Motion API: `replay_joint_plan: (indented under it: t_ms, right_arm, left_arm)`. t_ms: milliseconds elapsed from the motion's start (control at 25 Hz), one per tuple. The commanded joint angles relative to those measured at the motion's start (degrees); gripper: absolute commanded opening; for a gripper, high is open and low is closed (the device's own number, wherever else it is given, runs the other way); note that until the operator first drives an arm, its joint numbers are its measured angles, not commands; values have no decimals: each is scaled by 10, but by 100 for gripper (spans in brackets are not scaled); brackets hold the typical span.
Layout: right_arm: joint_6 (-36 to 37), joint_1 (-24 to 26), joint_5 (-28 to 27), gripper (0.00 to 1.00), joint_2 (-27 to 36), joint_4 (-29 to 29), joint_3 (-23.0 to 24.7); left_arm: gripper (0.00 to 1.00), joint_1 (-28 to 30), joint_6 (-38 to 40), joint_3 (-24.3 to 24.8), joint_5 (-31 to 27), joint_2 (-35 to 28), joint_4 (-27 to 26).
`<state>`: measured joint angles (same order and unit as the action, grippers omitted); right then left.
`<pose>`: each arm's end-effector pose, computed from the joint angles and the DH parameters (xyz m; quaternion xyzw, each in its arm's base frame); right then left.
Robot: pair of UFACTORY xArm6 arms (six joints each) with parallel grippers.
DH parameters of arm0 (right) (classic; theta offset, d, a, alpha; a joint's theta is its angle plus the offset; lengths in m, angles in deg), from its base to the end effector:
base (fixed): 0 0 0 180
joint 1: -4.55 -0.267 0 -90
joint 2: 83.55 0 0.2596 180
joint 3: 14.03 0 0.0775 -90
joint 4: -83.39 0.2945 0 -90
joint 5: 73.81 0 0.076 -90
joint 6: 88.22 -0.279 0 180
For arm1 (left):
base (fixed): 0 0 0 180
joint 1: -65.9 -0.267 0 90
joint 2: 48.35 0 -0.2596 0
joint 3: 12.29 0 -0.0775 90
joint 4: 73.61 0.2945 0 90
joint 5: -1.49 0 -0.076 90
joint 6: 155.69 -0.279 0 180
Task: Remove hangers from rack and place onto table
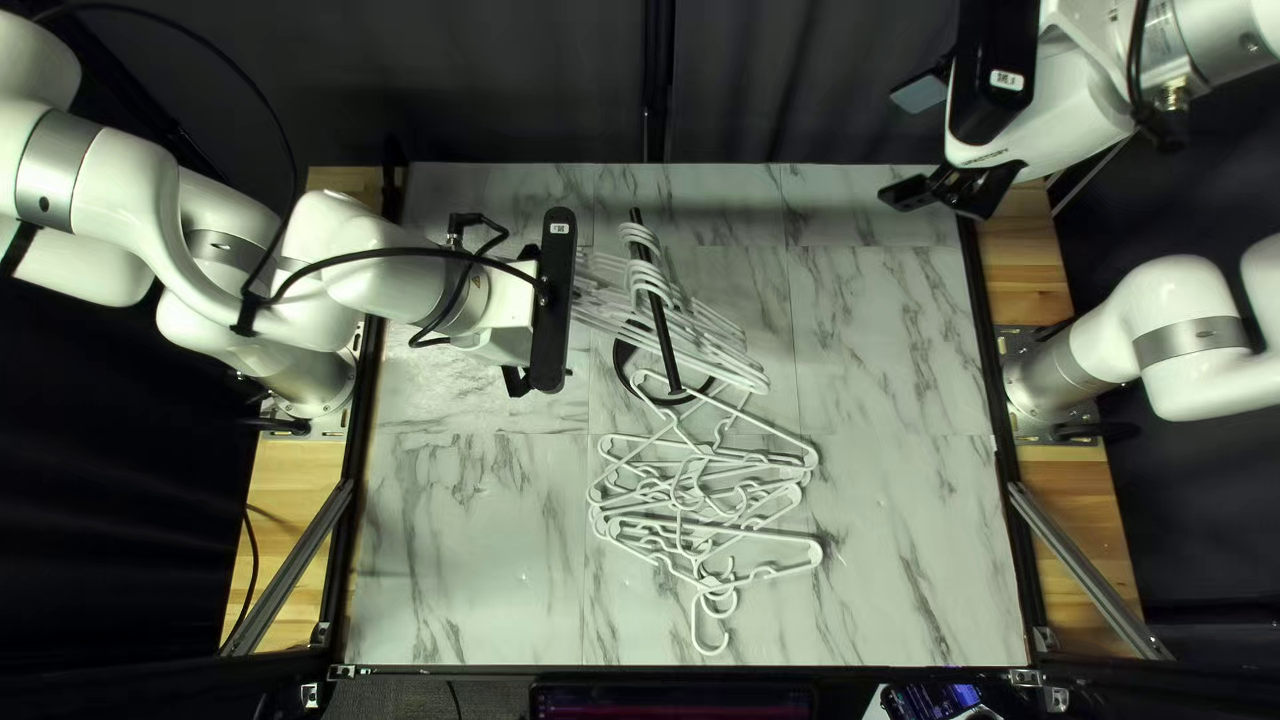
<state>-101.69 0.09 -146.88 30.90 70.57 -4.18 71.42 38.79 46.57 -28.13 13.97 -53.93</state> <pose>0.3703 -0.0256 0.4604 0.9536 -0.0729 0.2841 0.0682 0.3767 -0.0121 0.2078 -0.9601 0.0476 -0.2653 0.0742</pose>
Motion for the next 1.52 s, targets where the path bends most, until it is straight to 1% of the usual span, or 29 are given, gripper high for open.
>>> replay_joint_plan:
  t_ms: [40, 200, 400, 680, 960, 1520]
  right_arm:
    - [0, 0, 0, 100, 0, 0, 0]
    - [0, 0, 0, 100, 0, 0, 0]
    - [0, 0, 0, 100, 0, 0, 0]
    - [0, 0, 0, 100, 0, 0, 0]
    - [0, 0, 0, 100, 0, 0, 0]
    - [0, 0, 0, 100, 0, 0, 0]
  left_arm:
    - [100, -4, -7, 4, 6, 1, -6]
    - [100, -10, -21, 3, 5, -1, -16]
    - [100, -25, -57, 0, -2, -7, -37]
    - [100, -36, -85, 3, 6, -6, -53]
    - [100, -40, -92, 0, 23, 9, -55]
    - [100, -40, -112, 15, 42, 7, -72]
